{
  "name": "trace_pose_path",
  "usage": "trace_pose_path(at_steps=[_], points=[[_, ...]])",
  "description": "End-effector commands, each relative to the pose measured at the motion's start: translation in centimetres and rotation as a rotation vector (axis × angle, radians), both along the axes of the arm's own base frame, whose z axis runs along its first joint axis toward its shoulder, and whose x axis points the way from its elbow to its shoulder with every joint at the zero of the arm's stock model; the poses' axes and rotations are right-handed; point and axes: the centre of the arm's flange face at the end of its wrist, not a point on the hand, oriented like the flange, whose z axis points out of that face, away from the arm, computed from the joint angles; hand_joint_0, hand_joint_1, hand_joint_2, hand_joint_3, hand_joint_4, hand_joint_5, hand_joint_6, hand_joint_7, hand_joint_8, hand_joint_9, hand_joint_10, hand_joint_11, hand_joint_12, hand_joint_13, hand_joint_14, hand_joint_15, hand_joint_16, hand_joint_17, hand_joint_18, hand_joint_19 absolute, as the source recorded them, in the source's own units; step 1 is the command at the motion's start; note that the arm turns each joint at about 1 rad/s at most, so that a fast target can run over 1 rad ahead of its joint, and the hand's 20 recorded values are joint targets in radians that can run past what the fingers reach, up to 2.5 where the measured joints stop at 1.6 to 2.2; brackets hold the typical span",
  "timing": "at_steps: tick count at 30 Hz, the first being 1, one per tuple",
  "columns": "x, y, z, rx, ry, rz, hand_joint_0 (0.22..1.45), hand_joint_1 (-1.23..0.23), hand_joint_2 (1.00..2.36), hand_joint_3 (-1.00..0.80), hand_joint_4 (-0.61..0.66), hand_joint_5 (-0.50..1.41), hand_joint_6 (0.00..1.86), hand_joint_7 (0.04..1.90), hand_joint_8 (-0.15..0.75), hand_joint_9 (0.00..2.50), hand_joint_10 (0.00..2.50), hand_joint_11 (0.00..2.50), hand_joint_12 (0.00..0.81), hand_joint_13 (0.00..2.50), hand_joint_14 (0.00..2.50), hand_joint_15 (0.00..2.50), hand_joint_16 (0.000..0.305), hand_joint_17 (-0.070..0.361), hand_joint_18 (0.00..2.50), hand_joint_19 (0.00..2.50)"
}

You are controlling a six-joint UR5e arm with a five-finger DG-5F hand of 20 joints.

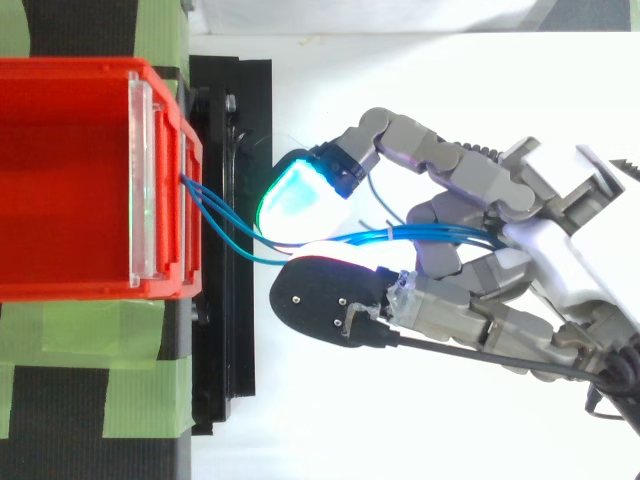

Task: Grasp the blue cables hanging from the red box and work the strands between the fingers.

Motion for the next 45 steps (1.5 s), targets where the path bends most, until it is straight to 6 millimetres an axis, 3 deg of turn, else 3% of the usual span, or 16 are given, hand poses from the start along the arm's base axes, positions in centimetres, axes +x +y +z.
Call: trace_pose_path(at_steps=[1, 6, 7, 8, 10, 12, 14, 16, 17, 19, 23, 25, 27, 32, 40, 45], points=[[0.00, -0.04, 0.02, 0.001, -0.002, 0.000, 1.11, -0.62, 1.00, 0.04, 0.23, 0.53, 0.28, 1.39, 0.369, 1.56, 2.50, 2.50, 0.537, 1.76, 2.50, 1.57, 0.198, 0.149, 2.04, 0.79], [0.00, -0.04, 0.02, 0.001, -0.002, 0.000, 0.73, -0.62, 1.39, -0.19, 0.29, 0.46, 0.35, 1.33, 0.369, 1.56, 2.50, 2.50, 0.537, 1.76, 2.50, 1.57, 0.198, 0.149, 2.04, 0.79], [0.00, -0.04, 0.02, 0.001, -0.002, 0.000, 0.75, -0.63, 1.35, -0.20, 0.29, 0.44, 0.39, 1.31, 0.369, 1.56, 2.50, 2.50, 0.537, 1.76, 2.50, 1.57, 0.198, 0.149, 2.04, 0.79], [0.00, -0.04, 0.02, 0.001, -0.002, 0.000, 0.96, -0.68, 1.00, -0.02, 0.25, 0.35, 0.42, 1.26, 0.369, 1.56, 2.50, 2.50, 0.537, 1.76, 2.50, 1.57, 0.198, 0.149, 2.04, 0.79], [0.02, -0.03, 0.04, 0.003, -0.004, 0.000, 1.11, -0.70, 1.00, 0.10, 0.21, 0.31, 0.50, 1.23, 0.369, 1.56, 2.50, 2.50, 0.537, 1.76, 2.50, 1.57, 0.198, 0.149, 2.04, 0.79], [0.03, -0.02, 0.05, 0.004, -0.006, 0.000, 1.28, -0.64, 1.01, 0.10, 0.17, 0.58, 0.13, 1.47, 0.369, 1.56, 2.50, 2.50, 0.537, 1.76, 2.50, 1.57, 0.198, 0.149, 2.04, 0.79], [0.03, -0.02, 0.05, 0.004, -0.006, 0.000, 1.28, -0.64, 1.01, 0.08, 0.20, 0.65, 0.00, 1.53, 0.369, 1.56, 2.50, 2.50, 0.537, 1.76, 2.50, 1.57, 0.198, 0.149, 2.04, 0.79], [0.03, -0.02, 0.05, 0.004, -0.006, 0.000, 1.16, -0.67, 1.00, 0.08, 0.22, 0.67, 0.01, 1.49, 0.369, 1.56, 2.50, 2.50, 0.537, 1.76, 2.50, 1.57, 0.198, 0.149, 2.04, 0.79], [0.03, -0.02, 0.05, 0.004, -0.006, 0.000, 0.92, -0.62, 1.36, -0.06, 0.26, 0.65, 0.01, 1.41, 0.369, 1.56, 2.50, 2.50, 0.537, 1.76, 2.50, 1.57, 0.198, 0.149, 2.04, 0.79], [0.03, -0.02, 0.05, 0.004, -0.006, 0.000, 0.75, -0.57, 1.57, -0.24, 0.30, 0.62, 0.01, 1.35, 0.369, 1.56, 2.50, 2.50, 0.537, 1.76, 2.50, 1.57, 0.198, 0.149, 2.04, 0.79], [0.02, -0.03, 0.05, 0.004, -0.005, -0.001, 0.74, -0.47, 1.32, -0.30, 0.32, 0.55, 0.02, 1.27, 0.369, 1.56, 2.50, 2.50, 0.537, 1.76, 2.50, 1.57, 0.198, 0.149, 2.04, 0.79], [0.01, -0.04, 0.04, 0.007, -0.007, -0.002, 0.79, -0.49, 1.34, -0.20, 0.30, 0.53, 0.02, 1.28, 0.369, 1.56, 2.50, 2.50, 0.537, 1.76, 2.50, 1.57, 0.198, 0.149, 2.04, 0.79], [0.02, -0.04, 0.05, 0.009, -0.010, -0.002, 1.11, -0.62, 1.00, 0.12, 0.26, 0.54, 0.01, 1.32, 0.369, 1.56, 2.50, 2.50, 0.537, 1.76, 2.50, 1.57, 0.198, 0.149, 2.04, 0.79], [0.02, -0.04, 0.05, 0.014, -0.015, -0.001, 1.25, -0.63, 1.01, 0.12, 0.24, 0.60, 0.01, 1.41, 0.369, 1.56, 2.50, 2.50, 0.537, 1.76, 2.50, 1.57, 0.198, 0.149, 2.04, 0.79], [0.02, -0.04, 0.05, 0.017, -0.018, 0.000, 0.99, -0.72, 1.01, -0.05, 0.27, 0.47, 0.00, 1.40, 0.369, 1.56, 2.50, 2.50, 0.537, 1.76, 2.50, 1.57, 0.198, 0.149, 2.04, 0.79], [0.02, -0.04, 0.05, 0.017, -0.018, 0.000, 0.73, -0.68, 1.01, -0.68, 0.24, 0.38, 0.00, 1.45, 0.369, 1.56, 2.50, 2.50, 0.537, 1.76, 2.50, 1.57, 0.198, 0.149, 2.04, 0.79]])
